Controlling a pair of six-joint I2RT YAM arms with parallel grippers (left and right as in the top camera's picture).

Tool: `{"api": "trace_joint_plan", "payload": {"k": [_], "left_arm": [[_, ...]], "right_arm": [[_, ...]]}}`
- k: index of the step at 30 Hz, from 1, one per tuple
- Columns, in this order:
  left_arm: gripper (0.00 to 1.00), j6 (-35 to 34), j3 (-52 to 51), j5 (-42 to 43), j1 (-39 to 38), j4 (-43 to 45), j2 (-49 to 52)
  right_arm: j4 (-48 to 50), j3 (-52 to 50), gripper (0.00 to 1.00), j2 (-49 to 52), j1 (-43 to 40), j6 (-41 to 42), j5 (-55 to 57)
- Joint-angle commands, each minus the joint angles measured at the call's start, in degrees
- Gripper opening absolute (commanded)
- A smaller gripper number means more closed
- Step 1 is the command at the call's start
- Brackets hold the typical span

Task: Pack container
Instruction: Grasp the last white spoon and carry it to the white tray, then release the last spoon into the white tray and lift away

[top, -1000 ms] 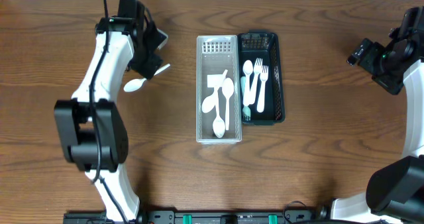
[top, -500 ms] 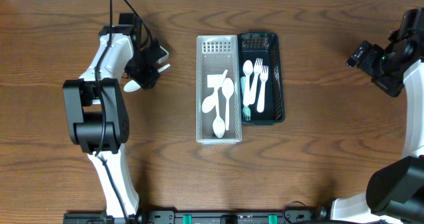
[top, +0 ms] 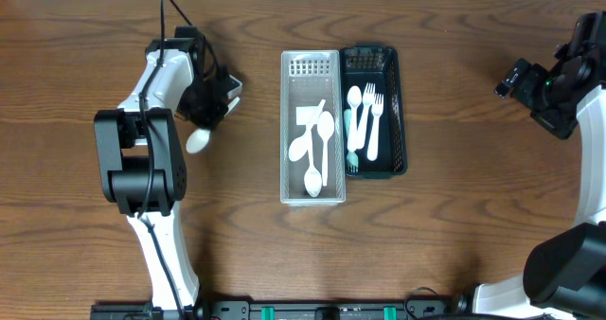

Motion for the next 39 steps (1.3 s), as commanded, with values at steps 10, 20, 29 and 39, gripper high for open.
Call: {"api": "trace_joint_plan", "payload": {"k": [10,20,29,39], "left_arm": [[0.06,-29.8,2.7,4.5,-11.6,-5.3,-22.0],[0.05,-47.3,-0.5,5.1,-23.5,3.4,-24.0],[0.51,-48.3,-0.4,5.1,-24.0,6.5,-20.6],[0.45,-47.2,7.3,2.8,-21.0,-0.6,-32.6]], "right_arm": [[0.9,-0.1,0.99,0.0,0.1,0.1,0.0],[1.0,-0.1,0.99,0.0,0.1,-0.8,0.0],[2.8,-0.1,0.97,-0.4,1.1,-6.6,-1.2],[9.9,0.1,0.99,-11.0,9.4,-21.4,-15.7]]}}
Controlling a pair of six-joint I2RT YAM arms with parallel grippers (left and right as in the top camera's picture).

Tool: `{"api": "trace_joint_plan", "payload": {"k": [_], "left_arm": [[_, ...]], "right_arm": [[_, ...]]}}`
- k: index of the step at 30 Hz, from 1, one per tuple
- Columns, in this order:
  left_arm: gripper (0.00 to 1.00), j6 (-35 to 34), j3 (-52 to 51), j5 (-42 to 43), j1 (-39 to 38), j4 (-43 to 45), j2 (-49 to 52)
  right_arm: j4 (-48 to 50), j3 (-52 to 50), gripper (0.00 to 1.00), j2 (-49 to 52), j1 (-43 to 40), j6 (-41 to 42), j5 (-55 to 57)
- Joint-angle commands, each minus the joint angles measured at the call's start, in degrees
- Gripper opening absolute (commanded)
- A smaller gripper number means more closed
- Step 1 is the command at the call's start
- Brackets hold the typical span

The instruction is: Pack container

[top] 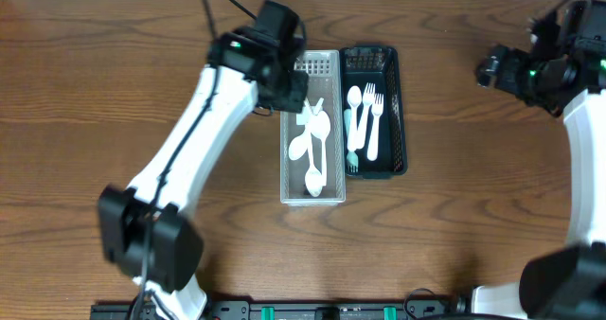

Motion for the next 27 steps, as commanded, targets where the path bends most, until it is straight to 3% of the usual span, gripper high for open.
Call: {"api": "trace_joint_plan", "payload": {"k": [1,6,9,10,12,19,27], "left_arm": [[0.44,0.4,4.8,-4.0,1.9,-1.6,-10.4],[0.45,3.4,4.8,-15.7,2.5,-5.0,-24.3],[0.52,3.4,4.8,-22.4,2.5,-8.0,-31.6],[0.62,3.4,4.8,-24.7,2.5,-9.2,-34.1],[0.97,3.4,4.8,-27.5,2.5,-11.5,-37.9],[0.98,3.4,4.8,-28.3,2.5,-19.8,-47.4],[0.98,3.4,4.8,-28.2,2.5,-23.9,-49.5]], "right_arm": [[1.1,0.4,0.99,-7.6,4.0,-7.8,-6.8],[1.9,0.4,0.99,-16.2,8.3,-8.9,-6.6],[1.2,0.4,0.99,-21.6,9.0,-8.9,-6.6],[0.5,0.4,0.99,-23.9,9.1,-8.9,-6.6],[-1.0,0.4,0.99,-27.8,9.1,-8.9,-6.6],[-7.1,0.4,0.99,-39.0,9.1,-8.9,-6.8],[-9.0,0.4,0.99,-44.5,9.1,-8.9,-6.8]]}}
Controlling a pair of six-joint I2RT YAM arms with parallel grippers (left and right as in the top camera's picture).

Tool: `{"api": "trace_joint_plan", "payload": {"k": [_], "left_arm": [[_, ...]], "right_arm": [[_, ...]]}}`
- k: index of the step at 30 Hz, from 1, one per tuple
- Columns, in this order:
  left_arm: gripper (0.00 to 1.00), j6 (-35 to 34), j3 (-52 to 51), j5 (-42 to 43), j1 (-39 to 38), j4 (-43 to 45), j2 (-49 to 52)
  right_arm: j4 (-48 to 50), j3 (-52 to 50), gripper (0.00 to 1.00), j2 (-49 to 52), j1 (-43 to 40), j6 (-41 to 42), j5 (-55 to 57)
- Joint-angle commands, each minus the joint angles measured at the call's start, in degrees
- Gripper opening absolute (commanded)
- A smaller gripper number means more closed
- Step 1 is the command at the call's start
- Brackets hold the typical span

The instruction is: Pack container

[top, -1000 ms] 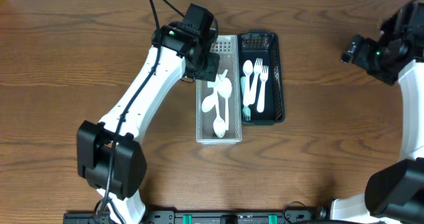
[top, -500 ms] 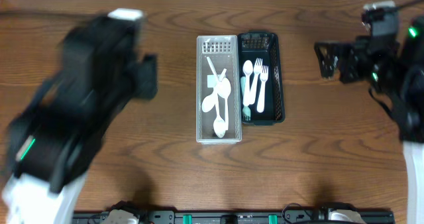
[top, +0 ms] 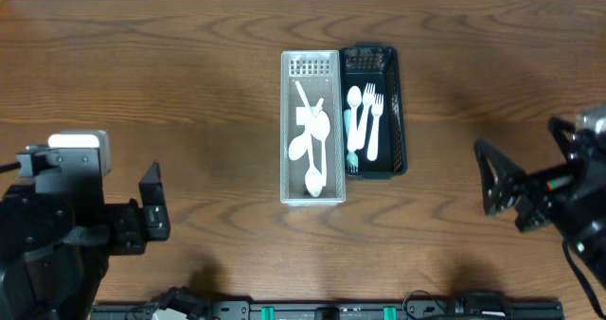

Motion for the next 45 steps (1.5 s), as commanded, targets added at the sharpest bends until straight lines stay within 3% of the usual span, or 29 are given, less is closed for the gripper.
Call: {"api": "trace_joint_plan", "payload": {"k": [1,13,19,31,35,45], "left_arm": [[0.98,0.3,-0.2,-0.9,0.0,-0.7,0.4],[0.98,0.3,-0.3,-0.9,0.0,-0.7,0.4],[0.98,0.3,-0.3,-0.9,0.0,-0.7,0.4],[0.98,0.3,-0.3,-0.9,0.0,-0.7,0.4],[0.98,0.3,-0.3,-0.9,0.0,-0.7,0.4],[0.98,0.3,-0.3,-0.9,0.0,-0.7,0.4]], "right_arm": [[-1.2,0.3,0.99,-0.4,0.6,-0.8,-0.6],[-5.3,0.3,0.99,-0.5,0.6,-0.7,-2.1],[-5.5,0.3,0.99,-0.5,0.6,3.2,-5.3],[-7.8,-0.5,0.99,-0.8,0.4,2.6,10.5],[-4.8,-6.8,0.99,-4.9,0.4,-1.6,16.6],[15.5,-42.9,0.99,-26.0,0.4,-1.0,16.5]]}}
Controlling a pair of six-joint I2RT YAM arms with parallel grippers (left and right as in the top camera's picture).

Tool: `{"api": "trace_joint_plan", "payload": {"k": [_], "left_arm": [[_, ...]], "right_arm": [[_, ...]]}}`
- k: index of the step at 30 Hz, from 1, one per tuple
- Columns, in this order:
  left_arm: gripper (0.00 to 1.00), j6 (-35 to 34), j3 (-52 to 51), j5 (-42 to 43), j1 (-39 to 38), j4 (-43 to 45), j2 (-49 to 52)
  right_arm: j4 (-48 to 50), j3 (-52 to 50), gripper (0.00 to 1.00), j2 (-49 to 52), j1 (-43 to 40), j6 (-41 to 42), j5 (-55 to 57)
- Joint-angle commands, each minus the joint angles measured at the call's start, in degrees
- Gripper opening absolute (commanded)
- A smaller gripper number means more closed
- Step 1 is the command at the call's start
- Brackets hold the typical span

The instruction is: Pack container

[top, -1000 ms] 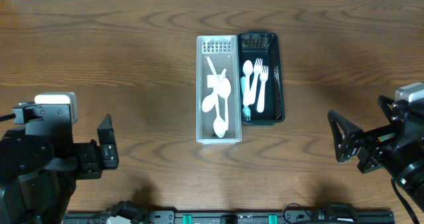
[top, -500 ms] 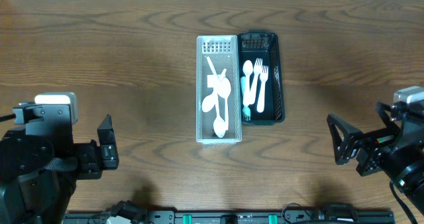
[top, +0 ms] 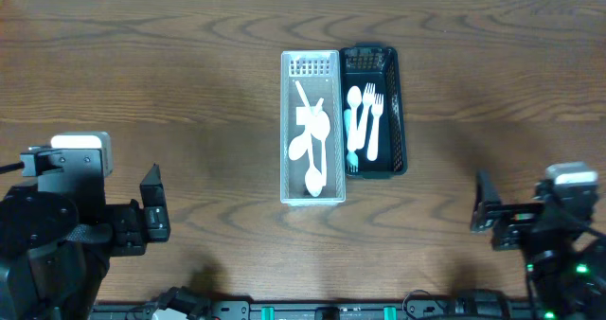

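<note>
A white slotted tray [top: 285, 168] stands in the middle of the table and holds several white spoons [top: 313, 142]. Touching its right side is a dark green basket [top: 401, 121] with white forks and a spoon [top: 366, 114] inside. My left gripper [top: 153, 204] is folded back at the front left, far from both containers. It is open with nothing between its fingers. My right gripper [top: 481, 209] sits at the front right, also open and empty.
The brown wooden table [top: 189, 64] carries only the two containers. The arm bodies fill the front left and front right corners. A black rail runs along the table's front edge [top: 312, 311].
My right arm has drawn back and down toward the front right corner. The left arm, the tray and the basket look unchanged.
My left gripper held a white spoon at the table's left. Then it hung over the far end of the white tray. Afterwards one more spoon lay in that end and the left arm was folded at the front left. The right arm went from the far right to the front right.
</note>
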Motion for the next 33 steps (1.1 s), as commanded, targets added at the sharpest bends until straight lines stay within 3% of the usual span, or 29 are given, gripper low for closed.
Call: {"api": "trace_joint_plan", "payload": {"k": [1,14,33], "left_arm": [[0.98,0.3,0.0,-0.7,0.0,0.0,0.3],[0.98,0.3,0.0,-0.7,0.0,0.0,0.3],[0.98,0.3,0.0,-0.7,0.0,0.0,0.3]], "right_arm": [[1.8,-10.3,0.99,-5.4,0.4,-0.4,1.0],[13.2,-35.9,0.99,-19.9,0.4,2.4,1.0],[13.1,-45.4,0.99,-24.3,0.4,2.4,1.0]]}}
